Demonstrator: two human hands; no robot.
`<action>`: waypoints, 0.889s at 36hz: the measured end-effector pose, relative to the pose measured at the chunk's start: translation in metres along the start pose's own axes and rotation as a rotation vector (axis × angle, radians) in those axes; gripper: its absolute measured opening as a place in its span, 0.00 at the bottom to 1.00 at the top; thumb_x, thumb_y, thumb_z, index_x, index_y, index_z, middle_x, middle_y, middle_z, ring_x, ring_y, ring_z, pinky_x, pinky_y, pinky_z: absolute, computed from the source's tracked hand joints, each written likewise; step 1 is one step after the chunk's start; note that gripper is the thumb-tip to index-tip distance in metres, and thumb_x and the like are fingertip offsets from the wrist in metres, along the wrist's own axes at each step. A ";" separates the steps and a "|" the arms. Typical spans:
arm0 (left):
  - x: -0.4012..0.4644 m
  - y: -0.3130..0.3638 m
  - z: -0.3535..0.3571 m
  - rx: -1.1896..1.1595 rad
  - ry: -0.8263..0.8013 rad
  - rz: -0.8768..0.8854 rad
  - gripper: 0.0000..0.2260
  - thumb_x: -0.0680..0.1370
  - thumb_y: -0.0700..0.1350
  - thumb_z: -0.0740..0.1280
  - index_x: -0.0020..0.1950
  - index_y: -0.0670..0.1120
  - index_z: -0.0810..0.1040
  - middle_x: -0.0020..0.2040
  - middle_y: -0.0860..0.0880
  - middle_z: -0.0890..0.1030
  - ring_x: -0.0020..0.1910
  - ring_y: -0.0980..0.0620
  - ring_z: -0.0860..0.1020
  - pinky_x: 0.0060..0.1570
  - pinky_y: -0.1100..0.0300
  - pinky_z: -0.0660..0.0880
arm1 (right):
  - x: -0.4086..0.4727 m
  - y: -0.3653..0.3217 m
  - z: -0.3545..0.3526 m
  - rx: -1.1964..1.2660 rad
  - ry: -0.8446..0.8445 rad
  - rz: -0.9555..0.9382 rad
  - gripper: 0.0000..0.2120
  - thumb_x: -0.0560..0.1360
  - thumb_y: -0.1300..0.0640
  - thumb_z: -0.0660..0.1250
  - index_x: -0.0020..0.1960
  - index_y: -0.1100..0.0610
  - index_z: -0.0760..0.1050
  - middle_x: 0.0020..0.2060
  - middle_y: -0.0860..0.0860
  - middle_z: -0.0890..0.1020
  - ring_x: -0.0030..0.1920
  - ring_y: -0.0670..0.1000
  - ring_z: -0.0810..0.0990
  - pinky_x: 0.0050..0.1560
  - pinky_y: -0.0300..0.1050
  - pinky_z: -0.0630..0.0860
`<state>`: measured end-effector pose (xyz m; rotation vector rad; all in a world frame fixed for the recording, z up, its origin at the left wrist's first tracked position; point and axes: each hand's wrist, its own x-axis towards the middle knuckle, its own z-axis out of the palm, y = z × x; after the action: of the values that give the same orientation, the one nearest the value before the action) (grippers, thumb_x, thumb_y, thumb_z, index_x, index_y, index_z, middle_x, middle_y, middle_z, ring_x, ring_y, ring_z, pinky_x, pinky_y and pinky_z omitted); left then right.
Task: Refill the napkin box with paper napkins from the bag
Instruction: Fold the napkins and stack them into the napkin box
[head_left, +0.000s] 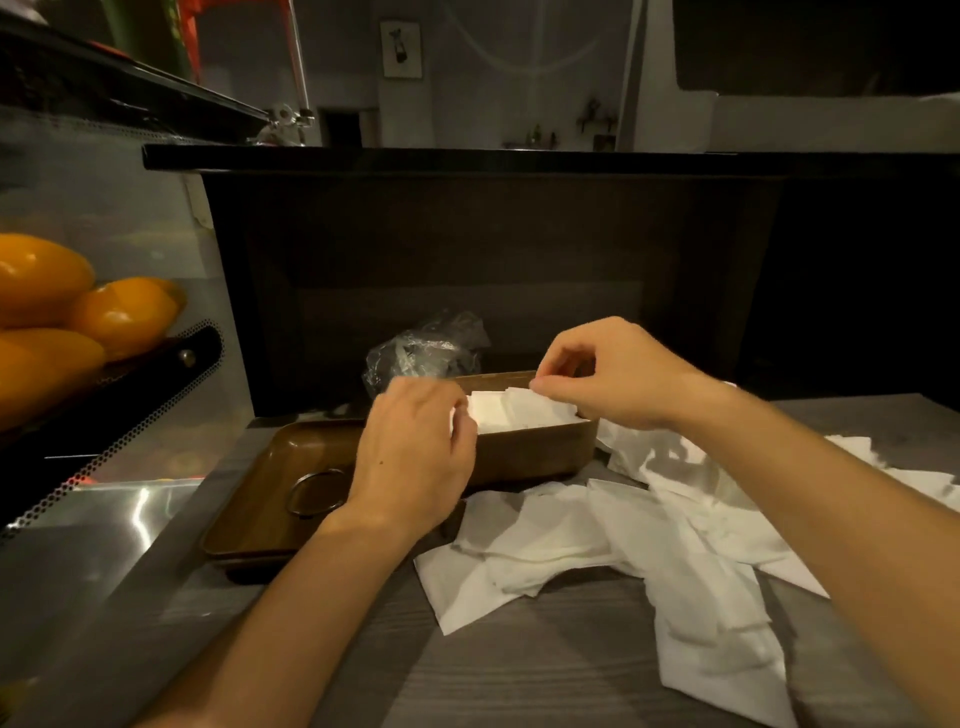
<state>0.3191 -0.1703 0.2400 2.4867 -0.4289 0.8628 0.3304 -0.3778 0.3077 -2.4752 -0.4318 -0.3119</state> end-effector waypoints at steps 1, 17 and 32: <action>-0.001 0.004 -0.004 -0.019 0.039 -0.003 0.06 0.82 0.49 0.62 0.59 0.52 0.75 0.55 0.54 0.76 0.53 0.58 0.72 0.56 0.65 0.70 | -0.012 -0.002 -0.003 0.089 -0.064 -0.025 0.01 0.76 0.50 0.74 0.47 0.46 0.84 0.42 0.43 0.84 0.46 0.43 0.83 0.48 0.40 0.81; -0.025 0.035 -0.018 -0.202 -0.663 0.099 0.05 0.79 0.48 0.70 0.53 0.57 0.81 0.48 0.59 0.81 0.49 0.61 0.79 0.52 0.59 0.81 | -0.072 0.038 0.018 0.082 -0.474 -0.015 0.12 0.73 0.47 0.76 0.56 0.39 0.82 0.55 0.36 0.82 0.57 0.40 0.80 0.62 0.43 0.78; -0.022 0.027 -0.020 -0.255 -0.767 0.082 0.11 0.72 0.54 0.77 0.53 0.57 0.84 0.51 0.60 0.82 0.52 0.63 0.80 0.56 0.58 0.81 | -0.074 0.042 0.011 0.152 -0.557 0.014 0.20 0.70 0.53 0.80 0.59 0.40 0.80 0.55 0.35 0.82 0.57 0.37 0.80 0.63 0.40 0.78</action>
<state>0.2811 -0.1793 0.2482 2.4798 -0.8316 -0.1612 0.2794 -0.4209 0.2540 -2.3852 -0.6341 0.4156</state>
